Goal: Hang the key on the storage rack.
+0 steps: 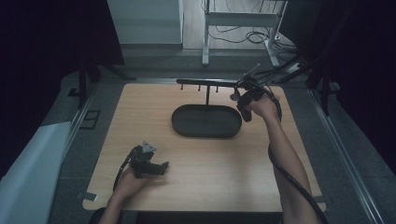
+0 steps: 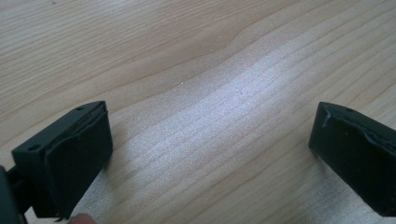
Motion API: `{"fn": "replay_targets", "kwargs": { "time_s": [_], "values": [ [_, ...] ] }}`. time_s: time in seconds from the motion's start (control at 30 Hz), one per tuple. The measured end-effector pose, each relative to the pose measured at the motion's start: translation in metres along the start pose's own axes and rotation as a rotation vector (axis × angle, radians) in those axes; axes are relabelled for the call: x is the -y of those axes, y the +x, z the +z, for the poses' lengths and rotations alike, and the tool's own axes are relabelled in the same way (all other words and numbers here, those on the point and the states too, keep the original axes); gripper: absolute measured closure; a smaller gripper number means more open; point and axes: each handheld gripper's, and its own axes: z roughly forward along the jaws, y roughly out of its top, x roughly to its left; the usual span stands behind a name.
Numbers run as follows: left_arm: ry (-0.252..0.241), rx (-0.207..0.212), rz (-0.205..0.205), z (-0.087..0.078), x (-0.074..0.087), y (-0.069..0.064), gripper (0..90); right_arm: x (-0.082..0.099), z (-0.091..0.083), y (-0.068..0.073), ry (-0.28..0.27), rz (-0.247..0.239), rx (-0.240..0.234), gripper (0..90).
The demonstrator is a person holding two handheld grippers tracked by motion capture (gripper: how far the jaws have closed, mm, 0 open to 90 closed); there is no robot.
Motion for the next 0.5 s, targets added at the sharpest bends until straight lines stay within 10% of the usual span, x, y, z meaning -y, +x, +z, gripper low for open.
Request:
{"fn": "replay_targets", "kwargs": {
  "time_s": [0.5],
  "values": [
    [-0.001,-0.001,-0.003,0.0,0.0,0.0,0.0,0.003,0.014,0.013,-0.071,-0.087,-0.004,36.3]
  ]
}}
